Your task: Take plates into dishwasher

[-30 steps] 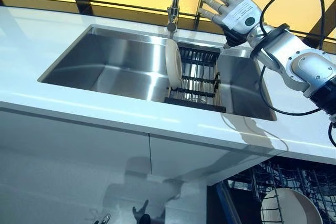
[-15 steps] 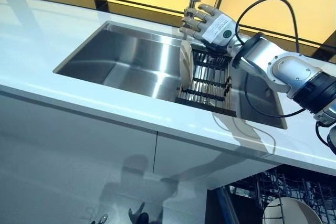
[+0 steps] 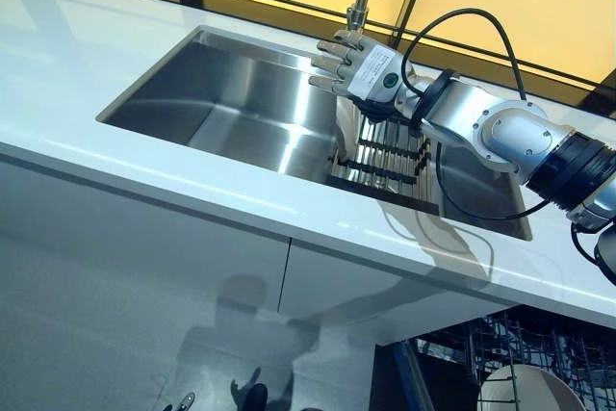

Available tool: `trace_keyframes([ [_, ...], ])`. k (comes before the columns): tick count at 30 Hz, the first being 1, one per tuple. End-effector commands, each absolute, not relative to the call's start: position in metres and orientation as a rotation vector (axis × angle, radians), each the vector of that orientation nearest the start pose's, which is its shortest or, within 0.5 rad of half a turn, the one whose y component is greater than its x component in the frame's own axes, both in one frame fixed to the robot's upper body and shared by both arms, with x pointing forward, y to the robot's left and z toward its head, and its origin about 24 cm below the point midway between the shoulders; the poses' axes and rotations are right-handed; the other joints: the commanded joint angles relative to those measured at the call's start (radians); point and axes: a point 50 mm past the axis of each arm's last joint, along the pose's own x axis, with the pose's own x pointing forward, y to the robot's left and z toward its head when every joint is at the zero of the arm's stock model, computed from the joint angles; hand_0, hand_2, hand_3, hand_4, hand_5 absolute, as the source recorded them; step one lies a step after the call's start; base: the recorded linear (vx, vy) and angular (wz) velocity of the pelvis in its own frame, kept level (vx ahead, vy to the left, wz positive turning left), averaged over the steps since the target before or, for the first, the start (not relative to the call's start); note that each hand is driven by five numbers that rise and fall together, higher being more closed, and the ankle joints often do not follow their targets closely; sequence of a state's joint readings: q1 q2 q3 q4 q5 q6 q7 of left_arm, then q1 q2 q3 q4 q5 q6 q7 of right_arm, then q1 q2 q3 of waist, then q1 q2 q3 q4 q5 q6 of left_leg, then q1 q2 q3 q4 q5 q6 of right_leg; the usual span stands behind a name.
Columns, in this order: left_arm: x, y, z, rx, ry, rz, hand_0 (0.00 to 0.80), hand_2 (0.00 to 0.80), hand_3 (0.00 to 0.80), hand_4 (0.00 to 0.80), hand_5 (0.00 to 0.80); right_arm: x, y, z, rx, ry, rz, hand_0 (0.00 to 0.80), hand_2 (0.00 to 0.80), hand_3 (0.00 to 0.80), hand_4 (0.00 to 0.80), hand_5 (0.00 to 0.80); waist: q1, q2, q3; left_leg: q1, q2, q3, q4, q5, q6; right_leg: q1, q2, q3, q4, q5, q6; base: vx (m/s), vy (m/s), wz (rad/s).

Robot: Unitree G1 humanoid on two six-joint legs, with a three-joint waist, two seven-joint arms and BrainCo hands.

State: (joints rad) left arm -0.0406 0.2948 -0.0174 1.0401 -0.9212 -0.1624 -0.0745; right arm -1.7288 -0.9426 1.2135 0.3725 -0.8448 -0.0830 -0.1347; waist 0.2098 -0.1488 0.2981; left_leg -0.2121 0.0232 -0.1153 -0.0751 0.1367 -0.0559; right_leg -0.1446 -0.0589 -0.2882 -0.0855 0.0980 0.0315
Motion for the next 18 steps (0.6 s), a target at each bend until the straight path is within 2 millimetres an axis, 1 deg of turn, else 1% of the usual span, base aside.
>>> trace_keyframes([
  [1,0.163,0.284,-0.109,-0.504,0.601,0.542,0.000,0.000,0.000,0.000,0.000,0.325,-0.089,0.420,-2.387,-1.176,-0.279,0.000,0.000,0.000,0.000,0.000,0.020,-0.056,0.024,0.005,-0.004,0.045,-0.012,-0.037,0.009,0.011,-0.074,-0.020,-0.002,0.025,0.102,0.000,0.000,0.00],
  [10,0.162,0.286,-0.109,-0.509,0.598,0.553,0.000,0.000,0.000,0.000,0.000,0.325,-0.087,0.417,-2.414,-1.164,-0.253,0.000,0.000,0.000,0.000,0.000,0.019,-0.060,0.030,0.004,-0.003,0.047,-0.012,-0.037,0.009,0.011,-0.073,-0.020,-0.002,0.024,0.101,0.000,0.000,0.00],
  [15,0.163,0.287,-0.109,-0.526,0.587,0.569,0.000,0.000,0.000,0.000,0.000,0.326,-0.084,0.411,-2.475,-1.137,-0.226,0.000,0.000,0.000,0.000,0.000,0.021,-0.060,0.042,-0.001,-0.003,0.048,-0.012,-0.034,0.009,0.007,-0.073,-0.021,-0.002,0.026,0.101,0.000,0.000,0.00],
  [18,0.161,0.288,-0.109,-0.521,0.589,0.580,0.000,0.000,0.000,0.000,0.000,0.328,-0.085,0.408,-2.511,-1.112,-0.212,0.000,0.000,0.000,0.000,0.000,0.021,-0.062,0.047,-0.005,-0.004,0.047,-0.012,-0.032,0.009,0.004,-0.073,-0.021,-0.002,0.028,0.101,0.000,0.000,0.00],
])
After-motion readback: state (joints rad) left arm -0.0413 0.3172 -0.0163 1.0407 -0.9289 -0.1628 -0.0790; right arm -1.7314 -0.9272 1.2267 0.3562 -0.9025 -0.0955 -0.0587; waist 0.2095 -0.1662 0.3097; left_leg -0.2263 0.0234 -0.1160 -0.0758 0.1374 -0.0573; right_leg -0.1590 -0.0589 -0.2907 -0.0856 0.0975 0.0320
